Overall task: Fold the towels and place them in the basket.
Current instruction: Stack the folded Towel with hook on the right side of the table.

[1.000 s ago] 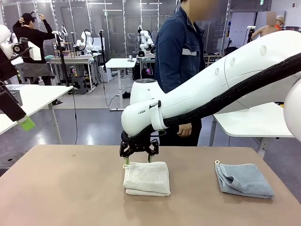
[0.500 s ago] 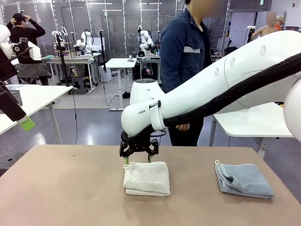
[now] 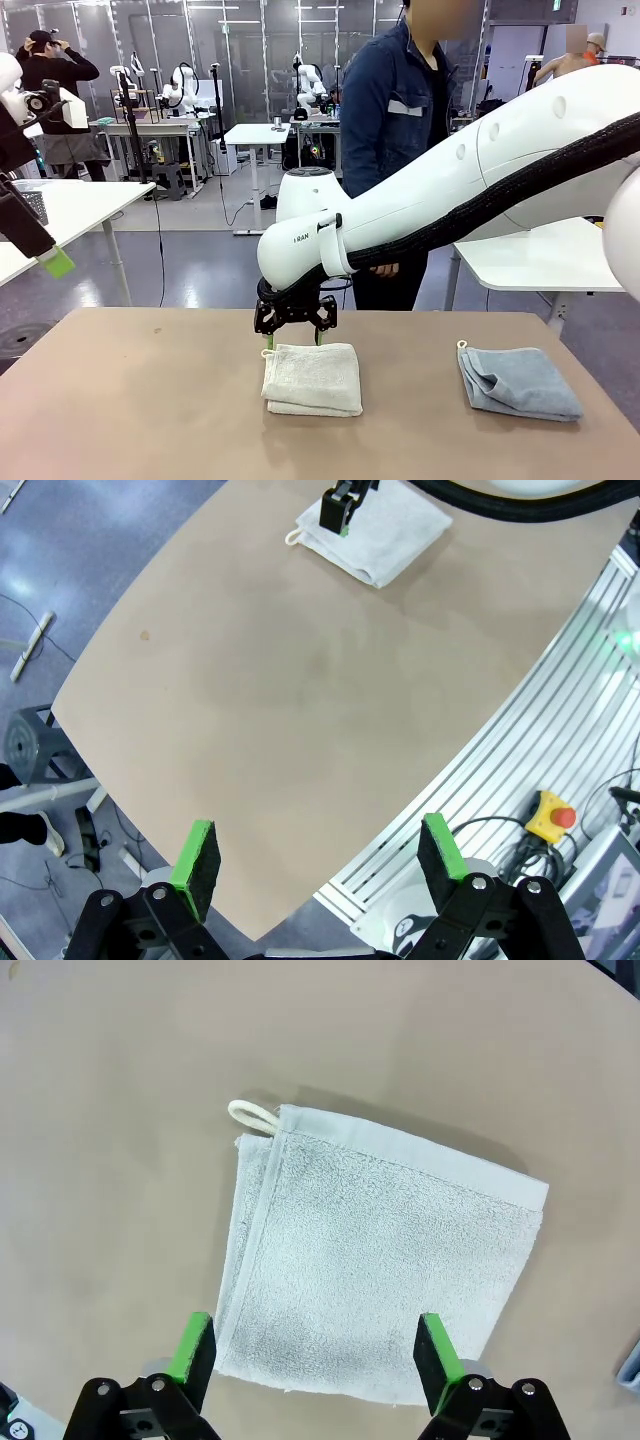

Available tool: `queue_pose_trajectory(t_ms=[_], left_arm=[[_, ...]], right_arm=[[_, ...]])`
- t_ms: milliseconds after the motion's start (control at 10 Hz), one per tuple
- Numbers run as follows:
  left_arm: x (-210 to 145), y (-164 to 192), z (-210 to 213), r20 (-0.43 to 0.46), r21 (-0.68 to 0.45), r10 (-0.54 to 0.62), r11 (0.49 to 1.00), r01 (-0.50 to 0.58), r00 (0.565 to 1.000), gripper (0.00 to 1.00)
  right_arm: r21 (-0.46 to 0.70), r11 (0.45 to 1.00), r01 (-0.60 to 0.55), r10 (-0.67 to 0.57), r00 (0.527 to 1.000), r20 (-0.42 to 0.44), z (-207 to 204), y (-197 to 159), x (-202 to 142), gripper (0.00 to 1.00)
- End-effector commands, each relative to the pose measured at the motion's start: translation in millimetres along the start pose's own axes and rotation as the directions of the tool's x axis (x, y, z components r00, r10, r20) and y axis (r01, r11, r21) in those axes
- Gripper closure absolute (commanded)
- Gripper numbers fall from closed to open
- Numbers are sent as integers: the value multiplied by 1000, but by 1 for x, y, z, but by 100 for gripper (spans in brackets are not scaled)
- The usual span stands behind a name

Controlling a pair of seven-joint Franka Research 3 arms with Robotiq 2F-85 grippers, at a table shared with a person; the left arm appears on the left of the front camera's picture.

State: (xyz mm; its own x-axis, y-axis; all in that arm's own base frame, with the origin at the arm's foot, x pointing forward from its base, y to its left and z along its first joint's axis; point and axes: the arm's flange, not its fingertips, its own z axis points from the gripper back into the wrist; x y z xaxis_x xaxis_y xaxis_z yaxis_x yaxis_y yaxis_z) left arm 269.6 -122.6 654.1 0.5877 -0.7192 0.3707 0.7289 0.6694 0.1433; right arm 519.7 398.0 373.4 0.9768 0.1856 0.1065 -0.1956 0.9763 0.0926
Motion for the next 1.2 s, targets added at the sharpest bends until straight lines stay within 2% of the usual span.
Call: queue_pose_trajectory(t_ms=[0, 300, 500, 900, 1100], left_arm=[[-1, 0, -2, 15, 11, -2, 1000, 2, 1000, 0], [-1, 0, -2, 15, 11, -2, 1000, 2, 1000, 0], [-1, 0, -2, 15, 11, -2, 1000, 2, 1000, 0], [-1, 0, -2, 15, 11, -2, 1000, 2, 1000, 0], [-1, 0, -2, 15, 11, -2, 1000, 2, 1000, 0]], right_arm=[[26, 1000, -14, 14, 1000, 6, 17, -5, -9, 0], [151, 988, 28, -36, 998, 48, 53, -56, -53, 0], [296, 954, 53, -67, 997, 37, 64, -107, -76, 0], [508, 851, 131, -131, 991, -36, 24, -176, -80, 0], [577, 801, 158, -176, 984, -24, 7, -205, -67, 0]])
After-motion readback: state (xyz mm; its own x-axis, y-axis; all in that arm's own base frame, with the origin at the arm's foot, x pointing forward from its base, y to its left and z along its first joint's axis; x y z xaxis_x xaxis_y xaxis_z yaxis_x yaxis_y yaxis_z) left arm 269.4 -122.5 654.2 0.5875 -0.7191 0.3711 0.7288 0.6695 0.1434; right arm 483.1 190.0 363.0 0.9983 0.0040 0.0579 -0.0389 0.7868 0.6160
